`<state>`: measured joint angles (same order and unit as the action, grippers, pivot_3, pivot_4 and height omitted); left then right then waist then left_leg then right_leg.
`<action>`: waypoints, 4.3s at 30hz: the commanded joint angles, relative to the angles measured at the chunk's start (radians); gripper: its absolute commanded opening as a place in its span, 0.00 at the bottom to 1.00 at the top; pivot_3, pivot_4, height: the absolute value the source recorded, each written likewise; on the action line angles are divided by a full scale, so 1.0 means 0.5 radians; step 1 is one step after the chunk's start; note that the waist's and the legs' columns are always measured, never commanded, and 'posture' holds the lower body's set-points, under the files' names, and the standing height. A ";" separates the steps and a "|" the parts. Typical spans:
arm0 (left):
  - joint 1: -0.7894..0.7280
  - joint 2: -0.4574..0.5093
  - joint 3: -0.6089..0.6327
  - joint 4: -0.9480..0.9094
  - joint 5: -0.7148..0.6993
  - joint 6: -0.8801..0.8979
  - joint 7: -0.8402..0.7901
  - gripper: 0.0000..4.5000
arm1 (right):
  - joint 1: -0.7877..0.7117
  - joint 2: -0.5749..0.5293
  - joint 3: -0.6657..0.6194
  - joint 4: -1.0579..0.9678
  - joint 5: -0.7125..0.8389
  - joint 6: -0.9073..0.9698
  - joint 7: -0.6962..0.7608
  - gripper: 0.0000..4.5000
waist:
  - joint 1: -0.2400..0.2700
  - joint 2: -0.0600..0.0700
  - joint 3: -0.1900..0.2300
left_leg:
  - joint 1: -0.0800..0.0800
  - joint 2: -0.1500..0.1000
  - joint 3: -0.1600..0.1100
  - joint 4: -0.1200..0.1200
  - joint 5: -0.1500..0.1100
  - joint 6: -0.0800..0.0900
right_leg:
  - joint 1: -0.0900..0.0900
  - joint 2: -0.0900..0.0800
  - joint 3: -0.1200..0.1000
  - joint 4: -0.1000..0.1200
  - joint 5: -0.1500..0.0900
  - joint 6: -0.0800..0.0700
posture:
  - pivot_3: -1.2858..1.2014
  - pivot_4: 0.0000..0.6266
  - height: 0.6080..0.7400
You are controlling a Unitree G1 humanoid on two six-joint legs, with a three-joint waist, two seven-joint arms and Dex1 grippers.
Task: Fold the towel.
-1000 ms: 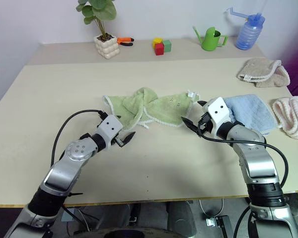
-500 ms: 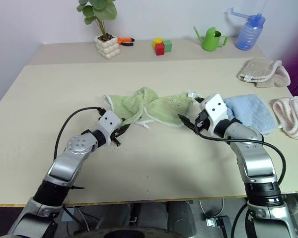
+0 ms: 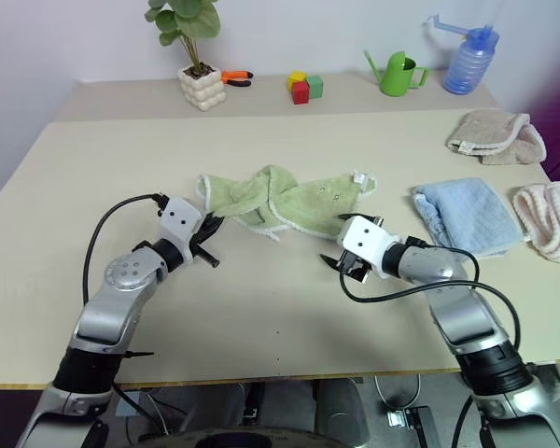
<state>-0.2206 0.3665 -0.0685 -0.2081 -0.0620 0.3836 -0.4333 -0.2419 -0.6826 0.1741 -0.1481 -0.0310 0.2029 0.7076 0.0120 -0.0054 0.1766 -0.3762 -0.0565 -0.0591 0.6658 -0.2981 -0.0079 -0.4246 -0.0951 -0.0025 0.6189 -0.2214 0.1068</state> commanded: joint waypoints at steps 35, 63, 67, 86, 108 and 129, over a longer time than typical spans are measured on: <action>-0.138 -0.060 0.306 -0.005 0.016 -0.213 0.337 0.00 | -0.360 -0.074 -0.236 0.321 -0.345 -0.402 -0.235 0.01 | 0.000 -0.002 -0.001 | 0.001 0.000 -0.001 0.000 0.000 -0.001 | 0.002 0.000 0.000 0.000 0.000 0.000 | 0.52 0.24 0.93; 0.082 0.080 0.303 0.091 0.172 -0.232 0.355 0.00 | 0.019 -0.172 -0.103 0.254 -0.227 -0.506 0.113 0.31 | -0.002 -0.003 -0.001 | 0.001 0.000 0.000 0.000 0.000 0.000 | 0.002 -0.001 0.000 -0.001 0.000 0.000 | 0.52 0.24 0.93; 0.087 0.066 0.290 0.067 0.172 -0.221 0.340 0.00 | -0.007 -0.166 -0.069 0.334 -0.304 -0.596 0.074 0.41 | -0.002 -0.003 -0.001 | 0.002 0.000 0.000 0.000 0.000 -0.001 | 0.002 0.000 0.000 0.000 0.000 0.000 | 0.52 0.24 0.93; 0.097 0.031 0.267 0.001 0.164 -0.202 0.323 0.00 | -0.095 -0.079 -0.084 0.413 -0.376 -0.525 -0.042 0.01 | 0.001 -0.005 -0.003 | 0.003 0.000 0.000 0.000 0.001 -0.002 | 0.003 0.000 0.000 0.001 0.000 0.000 | 0.52 0.24 0.93; -1.417 0.358 0.439 1.290 0.094 -0.878 0.349 0.00 | -1.449 -0.264 -0.316 1.107 -0.446 -0.869 -0.527 0.01 | -0.065 -0.009 0.000 | -0.034 -0.005 0.004 -0.007 0.008 -0.011 | -0.035 -0.003 -0.002 -0.008 0.009 0.003 | 0.52 0.24 0.93; 0.316 0.910 0.743 -0.342 -0.262 0.207 -0.422 0.00 | -0.074 -0.831 -0.513 -0.210 0.563 0.186 0.807 0.01 | -0.041 -0.007 0.000 | -0.020 0.000 0.000 0.005 0.001 0.001 | -0.020 -0.002 -0.001 -0.001 0.013 0.003 | 0.52 0.24 0.93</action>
<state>-0.0676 0.8148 0.2777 -0.3363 -0.1796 0.4973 -0.6334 -0.2577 -1.0998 -0.0561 -0.2438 0.2505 0.3025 1.1225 -0.0086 -0.0087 0.1767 -0.3863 -0.0566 -0.0593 0.6684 -0.2976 -0.0073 -0.4344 -0.0961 -0.0032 0.6182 -0.2149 0.1081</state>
